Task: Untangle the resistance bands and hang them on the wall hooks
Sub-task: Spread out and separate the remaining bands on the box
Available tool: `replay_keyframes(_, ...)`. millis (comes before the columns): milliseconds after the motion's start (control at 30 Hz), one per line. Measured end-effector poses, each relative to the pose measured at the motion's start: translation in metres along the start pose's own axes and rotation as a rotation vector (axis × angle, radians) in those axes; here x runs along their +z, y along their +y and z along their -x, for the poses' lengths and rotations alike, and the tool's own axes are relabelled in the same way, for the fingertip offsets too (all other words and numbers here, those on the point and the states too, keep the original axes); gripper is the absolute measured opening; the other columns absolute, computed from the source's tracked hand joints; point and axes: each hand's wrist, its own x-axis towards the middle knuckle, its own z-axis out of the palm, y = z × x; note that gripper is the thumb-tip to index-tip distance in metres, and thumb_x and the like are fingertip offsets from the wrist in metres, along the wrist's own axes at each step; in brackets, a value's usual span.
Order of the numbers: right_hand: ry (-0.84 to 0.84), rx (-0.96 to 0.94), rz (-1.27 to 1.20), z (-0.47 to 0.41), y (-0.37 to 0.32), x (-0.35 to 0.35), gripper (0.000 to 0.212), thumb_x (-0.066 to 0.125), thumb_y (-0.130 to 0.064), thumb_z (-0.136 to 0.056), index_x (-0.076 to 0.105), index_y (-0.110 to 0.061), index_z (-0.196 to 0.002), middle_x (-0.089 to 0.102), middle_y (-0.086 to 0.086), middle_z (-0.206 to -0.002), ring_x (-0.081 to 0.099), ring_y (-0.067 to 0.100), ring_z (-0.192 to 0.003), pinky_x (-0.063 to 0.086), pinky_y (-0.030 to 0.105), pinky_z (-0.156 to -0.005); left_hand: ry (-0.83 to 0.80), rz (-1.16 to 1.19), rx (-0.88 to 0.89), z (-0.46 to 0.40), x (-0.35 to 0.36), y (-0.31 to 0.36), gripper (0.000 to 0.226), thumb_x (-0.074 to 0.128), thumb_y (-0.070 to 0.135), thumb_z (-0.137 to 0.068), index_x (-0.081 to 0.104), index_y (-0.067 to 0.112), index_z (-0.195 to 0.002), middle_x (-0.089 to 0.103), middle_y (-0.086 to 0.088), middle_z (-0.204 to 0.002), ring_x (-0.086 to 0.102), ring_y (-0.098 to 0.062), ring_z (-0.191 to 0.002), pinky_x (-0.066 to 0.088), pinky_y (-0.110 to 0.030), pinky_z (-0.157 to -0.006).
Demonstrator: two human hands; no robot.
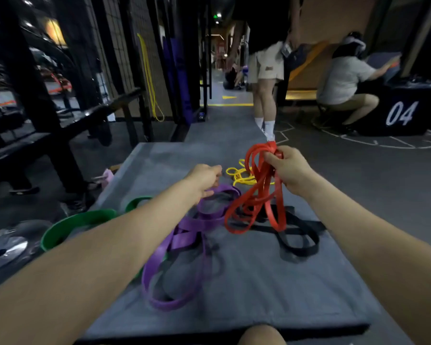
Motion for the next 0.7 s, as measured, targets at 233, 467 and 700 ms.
replay_keyframes(233, -0.039, -0.058, 0.015, 0.023, 0.018, -0.035, 0.014, 0.054, -0.013, -0.093, 0.055, -0.014, -0.079, 0.056, 0.005, -0.070, 0.054, 0.012, -0.061, 0.042, 0.023, -0.057, -0.009, 0.025, 0.020, -0.002, 0.043, -0.039, 0.030, 0.042, 0.010, -0.096, 0.042, 0.020, -0.068, 0.044, 0.001, -0.066, 0.042, -0.007, -0.057, 0.032, -0.015, -0.047)
replay_keyframes(467, -0.021, -0.067, 0.042, 0.052, 0.044, -0.054, 0.019, 0.055, -0.015, -0.092, 0.056, -0.022, -0.075, 0.055, 0.008, -0.073, 0.052, 0.019, -0.067, 0.044, 0.036, -0.065, -0.092, -0.004, 0.039, 0.007, 0.078, -0.069, 0.030, 0.038, 0.008, -0.098, 0.048, 0.022, -0.074, 0.050, 0.003, -0.073, 0.045, -0.006, -0.066, 0.034, -0.019, -0.059)
replay_keyframes(700, 0.018, -0.075, -0.016, 0.027, 0.033, -0.042, 0.008, 0.055, -0.018, -0.092, 0.051, -0.013, -0.097, 0.052, 0.000, -0.076, 0.053, 0.015, -0.071, 0.043, 0.032, -0.065, -0.002, -0.094, 0.138, -0.005, 0.064, -0.056, 0.028, 0.049, 0.011, -0.094, 0.051, 0.020, -0.067, 0.051, 0.001, -0.068, 0.046, -0.013, -0.065, 0.036, -0.023, -0.059)
